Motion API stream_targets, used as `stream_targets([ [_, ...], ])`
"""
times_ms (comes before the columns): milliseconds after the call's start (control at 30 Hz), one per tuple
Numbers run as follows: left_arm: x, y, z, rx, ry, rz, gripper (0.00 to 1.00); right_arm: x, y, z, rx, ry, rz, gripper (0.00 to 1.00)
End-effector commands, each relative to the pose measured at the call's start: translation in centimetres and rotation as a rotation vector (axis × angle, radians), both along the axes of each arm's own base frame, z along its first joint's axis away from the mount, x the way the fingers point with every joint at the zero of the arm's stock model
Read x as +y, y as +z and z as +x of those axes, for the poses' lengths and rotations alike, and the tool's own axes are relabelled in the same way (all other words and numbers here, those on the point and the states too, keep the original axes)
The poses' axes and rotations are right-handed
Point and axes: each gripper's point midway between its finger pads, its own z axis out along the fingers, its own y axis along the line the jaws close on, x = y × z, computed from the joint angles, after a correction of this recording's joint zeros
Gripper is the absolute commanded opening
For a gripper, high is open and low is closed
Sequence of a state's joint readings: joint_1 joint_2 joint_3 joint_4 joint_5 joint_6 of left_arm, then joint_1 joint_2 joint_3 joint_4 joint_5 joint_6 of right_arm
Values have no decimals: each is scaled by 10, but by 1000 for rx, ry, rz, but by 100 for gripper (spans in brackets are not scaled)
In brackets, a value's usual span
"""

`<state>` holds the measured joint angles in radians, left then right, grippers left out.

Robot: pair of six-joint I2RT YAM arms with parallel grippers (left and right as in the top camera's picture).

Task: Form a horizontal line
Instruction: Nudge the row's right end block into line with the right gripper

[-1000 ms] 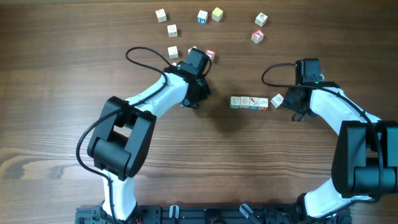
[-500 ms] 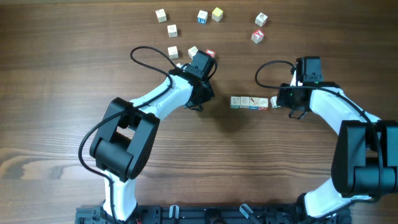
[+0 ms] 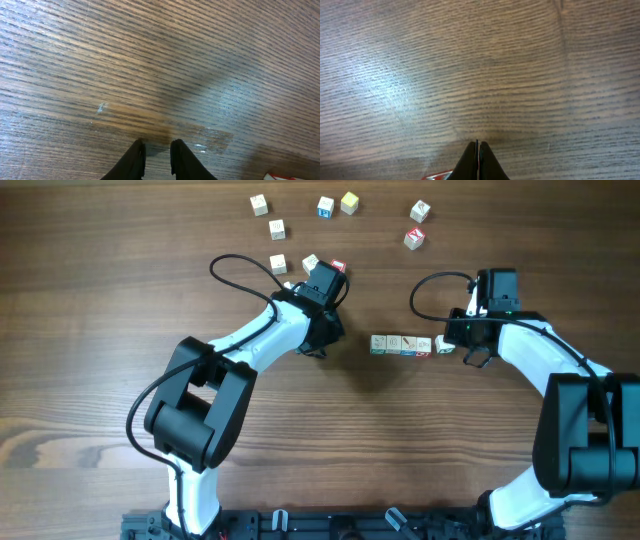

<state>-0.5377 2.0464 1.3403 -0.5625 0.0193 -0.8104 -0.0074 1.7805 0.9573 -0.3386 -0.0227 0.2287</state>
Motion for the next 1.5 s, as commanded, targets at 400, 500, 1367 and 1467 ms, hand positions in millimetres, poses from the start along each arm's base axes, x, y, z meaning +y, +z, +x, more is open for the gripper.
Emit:
stream_targets([
  [400,2,-28,-20,75,-12,33,22,25,-5,-5,21,71,126,4],
  [500,2,-28,-20,75,-12,33,22,25,-6,-7,32,71,127,4],
  [1367,2,-28,-20,75,-12,32,21,0,-21,-50,222,-219,65,4],
  [1467,2,-28,-20,75,-12,32,21,5,-23,-64,282,-220,90,4],
])
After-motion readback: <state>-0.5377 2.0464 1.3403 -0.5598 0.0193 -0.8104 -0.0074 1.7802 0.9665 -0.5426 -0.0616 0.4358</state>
